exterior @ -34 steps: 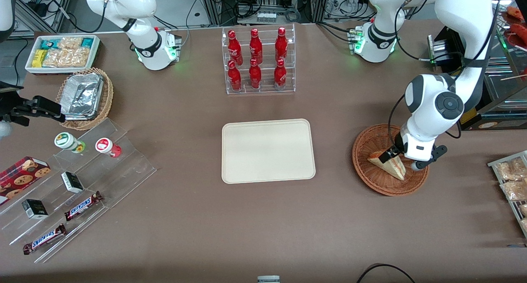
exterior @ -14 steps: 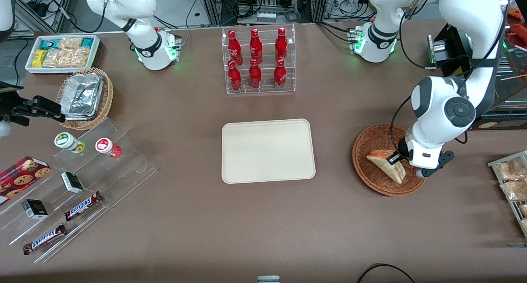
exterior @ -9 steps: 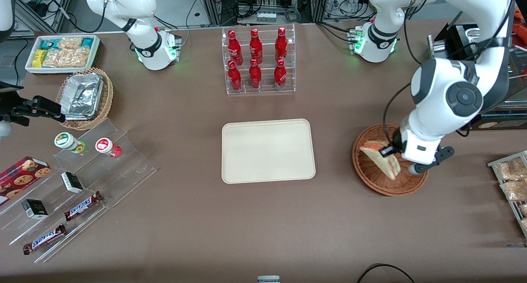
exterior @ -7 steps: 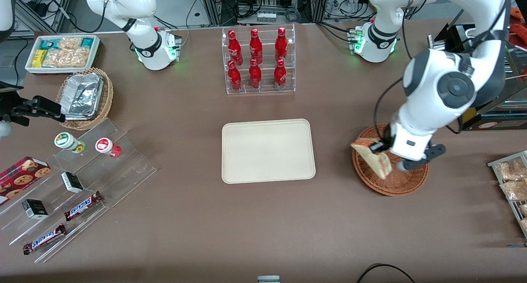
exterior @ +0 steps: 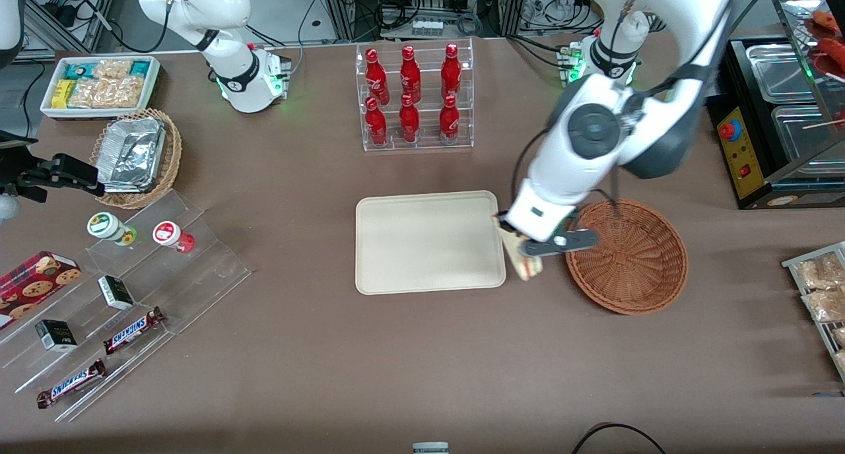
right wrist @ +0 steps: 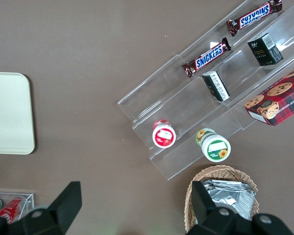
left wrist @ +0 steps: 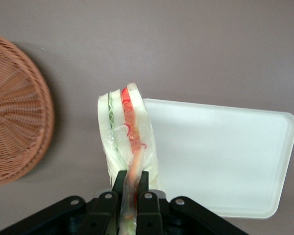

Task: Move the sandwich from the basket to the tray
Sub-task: 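Carry the sandwich over the cream tray with the left gripper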

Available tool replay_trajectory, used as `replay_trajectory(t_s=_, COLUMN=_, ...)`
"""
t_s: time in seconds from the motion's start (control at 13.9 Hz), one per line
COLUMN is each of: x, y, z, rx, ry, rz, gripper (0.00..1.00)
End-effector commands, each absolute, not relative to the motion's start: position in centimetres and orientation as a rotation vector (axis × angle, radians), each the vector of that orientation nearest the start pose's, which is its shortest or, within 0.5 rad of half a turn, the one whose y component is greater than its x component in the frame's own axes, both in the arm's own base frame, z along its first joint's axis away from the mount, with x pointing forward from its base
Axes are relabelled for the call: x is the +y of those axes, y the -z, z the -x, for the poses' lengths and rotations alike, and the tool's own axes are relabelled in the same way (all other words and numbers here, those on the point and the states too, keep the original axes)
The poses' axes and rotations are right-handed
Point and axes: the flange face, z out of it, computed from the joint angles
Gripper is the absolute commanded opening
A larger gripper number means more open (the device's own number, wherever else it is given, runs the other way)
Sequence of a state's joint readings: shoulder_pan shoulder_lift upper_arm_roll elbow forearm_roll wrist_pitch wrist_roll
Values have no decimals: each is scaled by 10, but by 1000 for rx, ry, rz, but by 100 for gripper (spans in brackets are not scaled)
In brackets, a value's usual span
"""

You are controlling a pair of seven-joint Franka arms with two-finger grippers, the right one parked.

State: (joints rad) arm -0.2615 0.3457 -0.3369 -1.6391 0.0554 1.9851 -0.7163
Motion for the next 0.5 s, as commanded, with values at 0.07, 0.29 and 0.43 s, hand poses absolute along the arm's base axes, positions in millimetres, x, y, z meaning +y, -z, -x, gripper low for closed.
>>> replay_trajectory(t_s=0.07, x=-412, y=-404, z=-543, rx=-23, ry=-38, rz=3184, gripper=0)
replay_trajectory(t_s=0.29, x=-453, y=-376, z=-536, rx=72, ry=-70, rz=3193, gripper=0)
replay_trajectory(t_s=0.43, x=-475, y=-356, z=-526, rx=145, ry=-43, rz=3171, gripper=0)
